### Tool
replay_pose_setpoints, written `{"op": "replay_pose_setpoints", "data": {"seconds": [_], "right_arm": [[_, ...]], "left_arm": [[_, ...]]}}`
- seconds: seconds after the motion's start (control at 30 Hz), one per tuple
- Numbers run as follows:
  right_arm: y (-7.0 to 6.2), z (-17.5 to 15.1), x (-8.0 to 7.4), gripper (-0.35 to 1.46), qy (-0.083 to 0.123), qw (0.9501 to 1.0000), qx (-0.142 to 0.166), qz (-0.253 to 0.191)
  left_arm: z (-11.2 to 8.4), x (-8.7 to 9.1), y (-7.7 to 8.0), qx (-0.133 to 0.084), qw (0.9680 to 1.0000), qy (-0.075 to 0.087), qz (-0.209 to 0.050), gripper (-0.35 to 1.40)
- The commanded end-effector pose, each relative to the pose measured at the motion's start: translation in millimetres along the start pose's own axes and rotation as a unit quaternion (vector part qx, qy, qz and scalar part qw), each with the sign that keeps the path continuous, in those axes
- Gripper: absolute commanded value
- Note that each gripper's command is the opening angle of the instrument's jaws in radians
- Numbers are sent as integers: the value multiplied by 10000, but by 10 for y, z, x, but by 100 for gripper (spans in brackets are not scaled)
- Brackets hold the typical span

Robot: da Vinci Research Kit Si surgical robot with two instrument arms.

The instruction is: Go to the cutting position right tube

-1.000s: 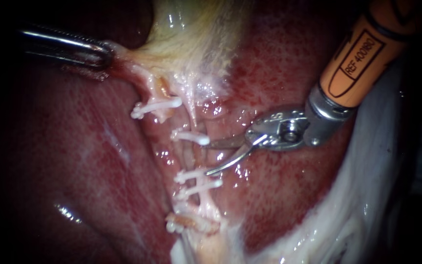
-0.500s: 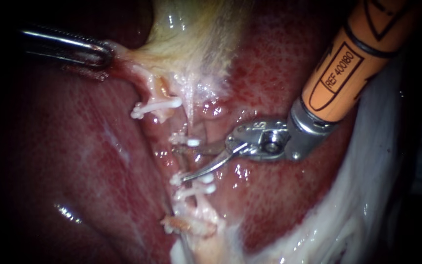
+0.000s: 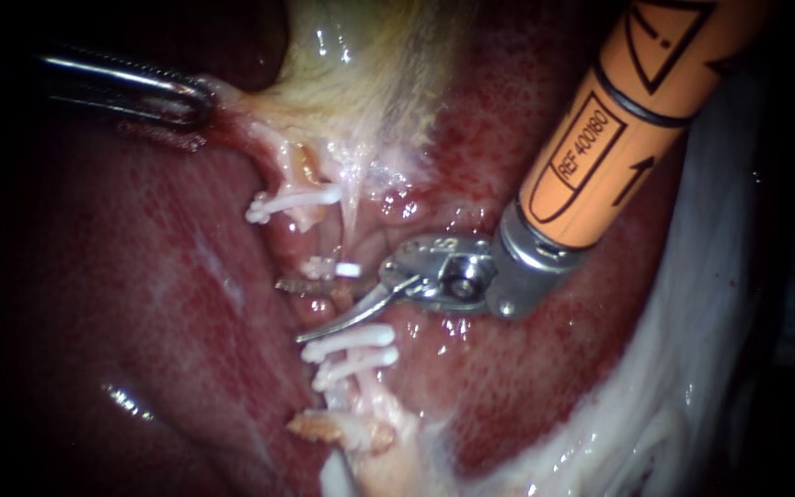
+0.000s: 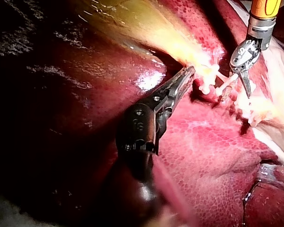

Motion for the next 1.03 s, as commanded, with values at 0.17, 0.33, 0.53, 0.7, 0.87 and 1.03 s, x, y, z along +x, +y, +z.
{"op": "replay_pose_setpoints", "data": {"seconds": [0.17,0.33,0.53,0.7,0.87,1.03], "right_arm": [[1,8,3,122,-2,10000,30,27],[-9,11,7,122,-13,9999,74,85],[-27,13,22,122,-1,9998,124,141],[-32,11,27,122,9,9998,136,154],[-31,10,27,122,8,9998,136,154],[-28,10,23,124,1,9996,130,263]], "left_arm": [[1,0,0,1,10000,0,-1,-35],[1,0,0,1,10000,0,-1,-35],[1,0,0,1,10000,0,-1,-35],[1,0,0,2,10000,0,0,-35],[1,0,0,2,10000,0,0,-35],[1,0,0,3,10000,0,-1,-35]]}}
